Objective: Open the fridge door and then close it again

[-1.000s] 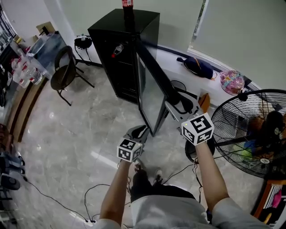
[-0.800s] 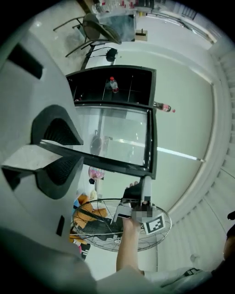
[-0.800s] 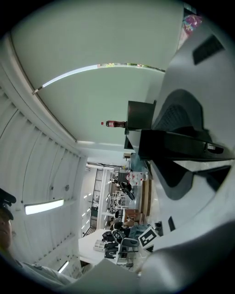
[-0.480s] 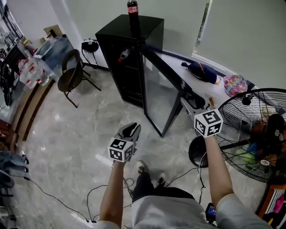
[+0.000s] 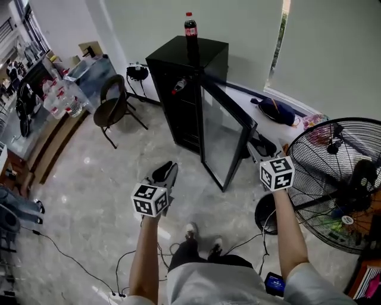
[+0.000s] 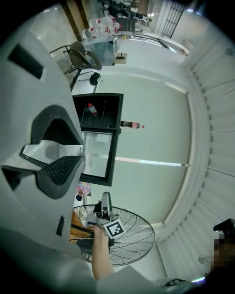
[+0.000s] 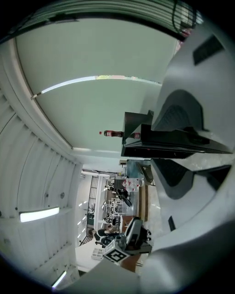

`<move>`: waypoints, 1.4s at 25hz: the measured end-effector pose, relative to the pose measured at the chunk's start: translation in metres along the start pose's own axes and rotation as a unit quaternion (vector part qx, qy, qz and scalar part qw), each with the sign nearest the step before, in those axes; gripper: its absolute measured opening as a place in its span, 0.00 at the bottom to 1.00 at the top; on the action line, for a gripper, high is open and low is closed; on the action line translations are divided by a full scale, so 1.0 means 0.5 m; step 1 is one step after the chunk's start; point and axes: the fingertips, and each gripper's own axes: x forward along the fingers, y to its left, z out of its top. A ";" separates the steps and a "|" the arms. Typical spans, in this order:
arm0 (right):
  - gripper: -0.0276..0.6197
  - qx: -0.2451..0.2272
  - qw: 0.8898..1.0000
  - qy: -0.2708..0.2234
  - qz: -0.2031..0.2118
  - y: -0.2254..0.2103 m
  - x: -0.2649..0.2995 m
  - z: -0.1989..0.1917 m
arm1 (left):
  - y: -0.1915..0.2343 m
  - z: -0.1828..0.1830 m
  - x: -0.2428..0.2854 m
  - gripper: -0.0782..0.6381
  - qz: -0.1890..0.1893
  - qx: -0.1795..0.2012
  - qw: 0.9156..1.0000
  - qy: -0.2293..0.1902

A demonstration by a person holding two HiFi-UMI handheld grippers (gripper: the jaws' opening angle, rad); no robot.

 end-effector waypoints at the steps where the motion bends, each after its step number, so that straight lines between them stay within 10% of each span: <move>1: 0.32 -0.002 1.000 -0.004 0.004 0.009 -0.016 0.010 | 0.001 0.020 -0.014 0.18 0.006 0.003 1.000 -0.009; 20: 0.26 -0.053 0.995 -0.082 -0.005 0.193 -0.190 0.227 | 0.054 0.263 -0.237 0.28 0.022 0.103 0.989 -0.105; 35: 0.31 -0.059 0.997 -0.056 -0.016 0.176 -0.169 0.200 | 0.046 0.292 -0.238 0.21 -0.013 0.107 0.985 -0.134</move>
